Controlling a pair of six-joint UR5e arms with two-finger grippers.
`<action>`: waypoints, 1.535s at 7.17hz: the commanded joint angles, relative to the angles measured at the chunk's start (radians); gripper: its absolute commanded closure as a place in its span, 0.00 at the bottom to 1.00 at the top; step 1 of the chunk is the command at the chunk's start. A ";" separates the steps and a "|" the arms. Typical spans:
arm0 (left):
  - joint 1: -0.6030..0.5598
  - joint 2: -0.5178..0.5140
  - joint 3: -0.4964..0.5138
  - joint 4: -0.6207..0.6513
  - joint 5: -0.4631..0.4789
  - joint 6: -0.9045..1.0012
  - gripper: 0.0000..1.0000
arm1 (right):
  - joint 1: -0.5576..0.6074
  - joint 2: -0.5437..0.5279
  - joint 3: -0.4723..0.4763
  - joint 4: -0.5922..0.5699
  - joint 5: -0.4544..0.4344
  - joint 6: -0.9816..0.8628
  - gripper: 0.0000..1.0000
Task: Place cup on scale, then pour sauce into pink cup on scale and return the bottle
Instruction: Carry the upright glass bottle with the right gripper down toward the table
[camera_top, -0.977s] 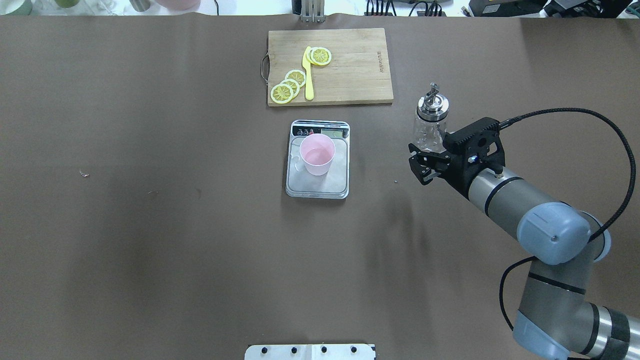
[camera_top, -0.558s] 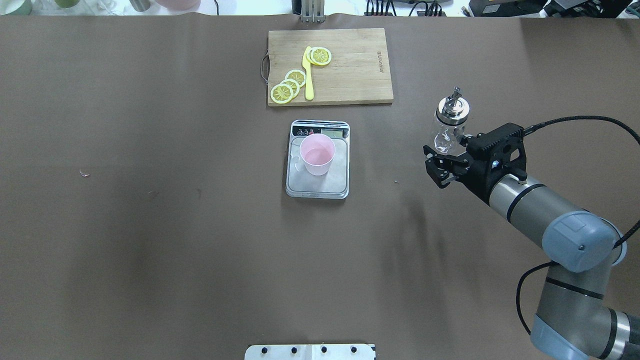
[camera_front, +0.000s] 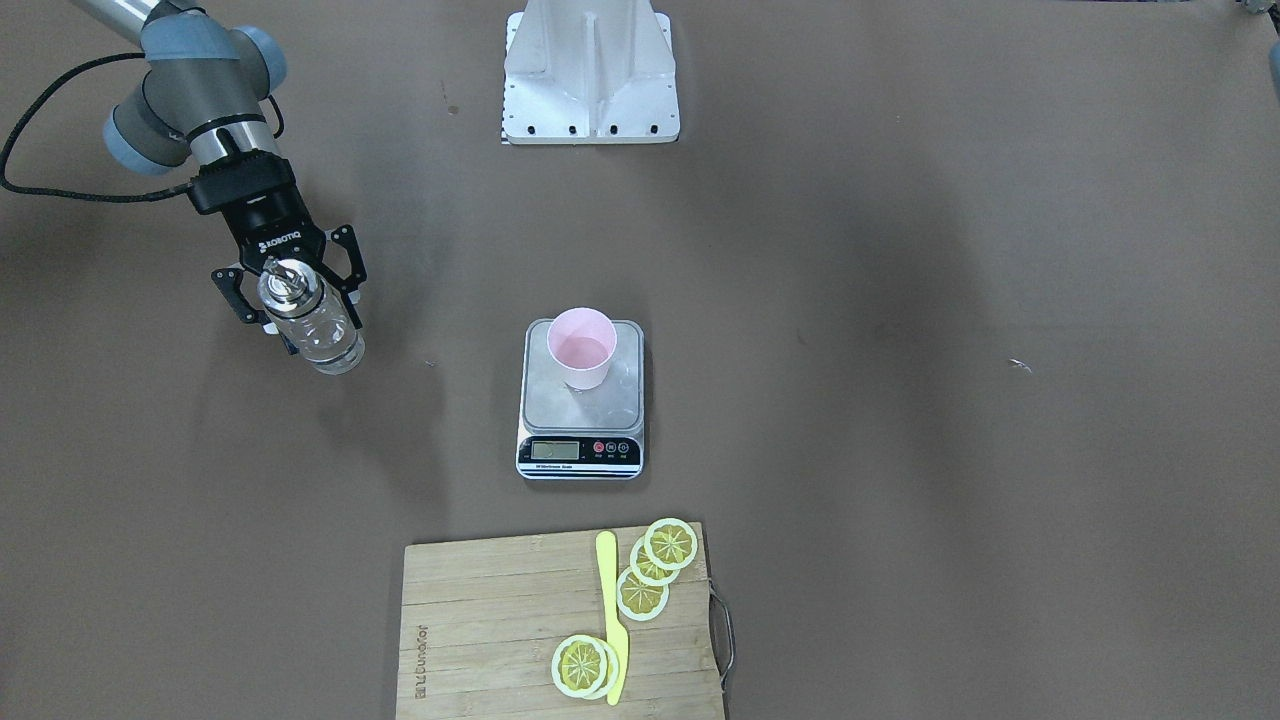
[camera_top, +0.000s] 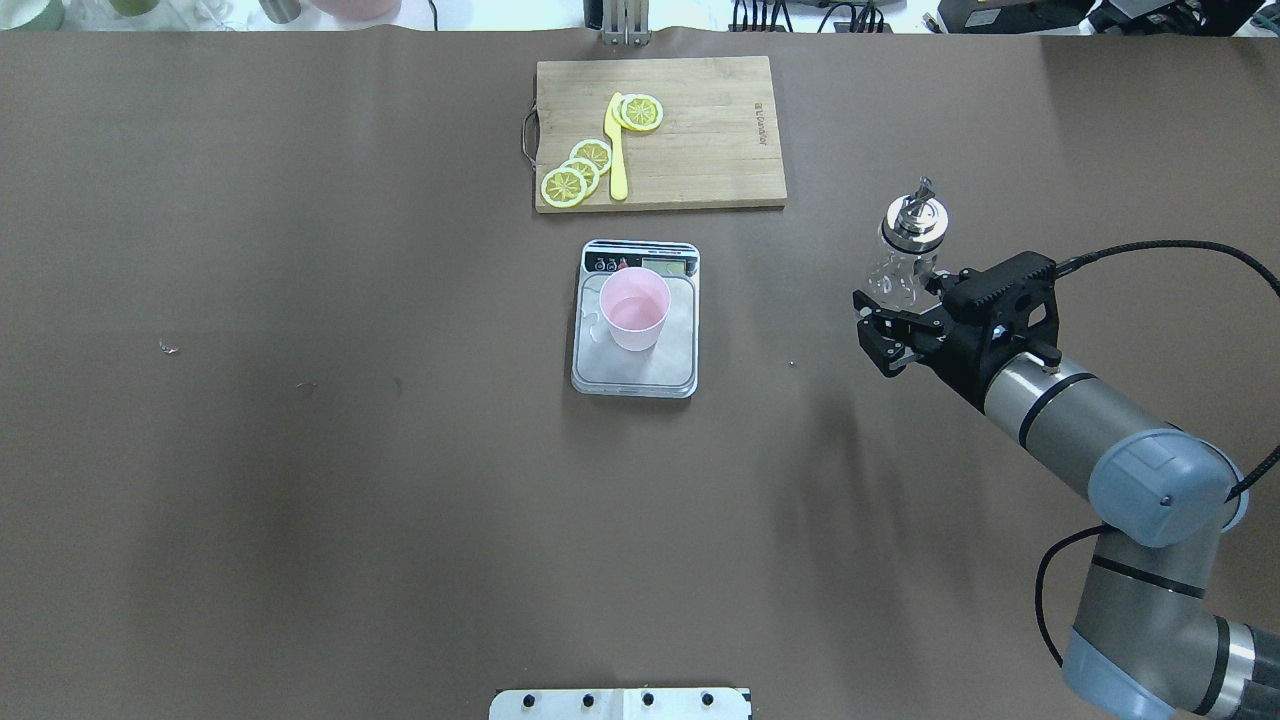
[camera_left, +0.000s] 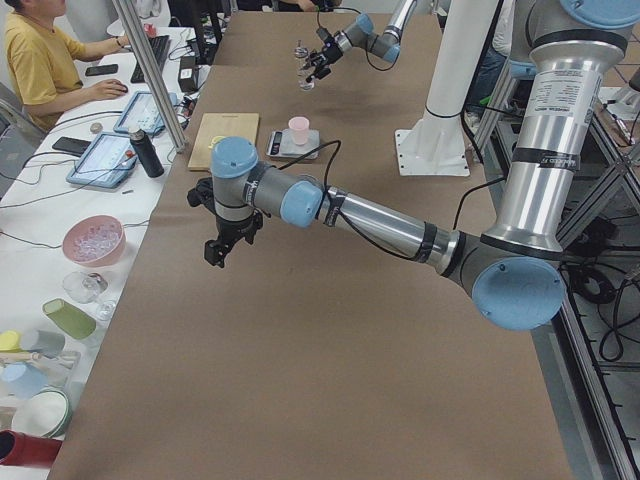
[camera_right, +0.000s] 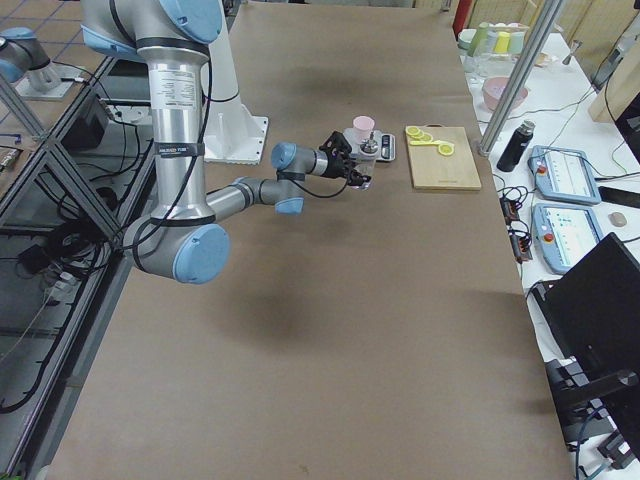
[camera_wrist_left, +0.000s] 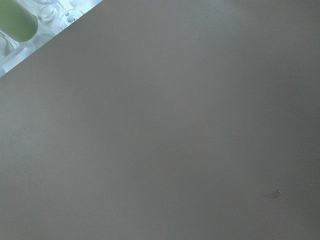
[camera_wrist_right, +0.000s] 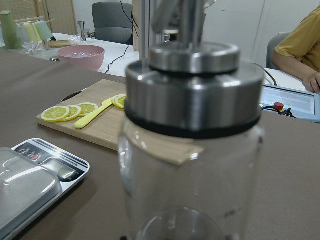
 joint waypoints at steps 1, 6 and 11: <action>0.000 0.000 0.000 0.001 0.000 0.000 0.03 | -0.002 0.001 -0.045 0.059 -0.002 0.000 0.79; 0.000 0.000 -0.002 0.001 0.000 0.000 0.03 | -0.002 -0.008 -0.141 0.186 -0.024 0.000 0.79; 0.000 0.006 -0.010 0.001 0.000 0.000 0.03 | -0.002 -0.010 -0.170 0.187 -0.027 0.002 0.78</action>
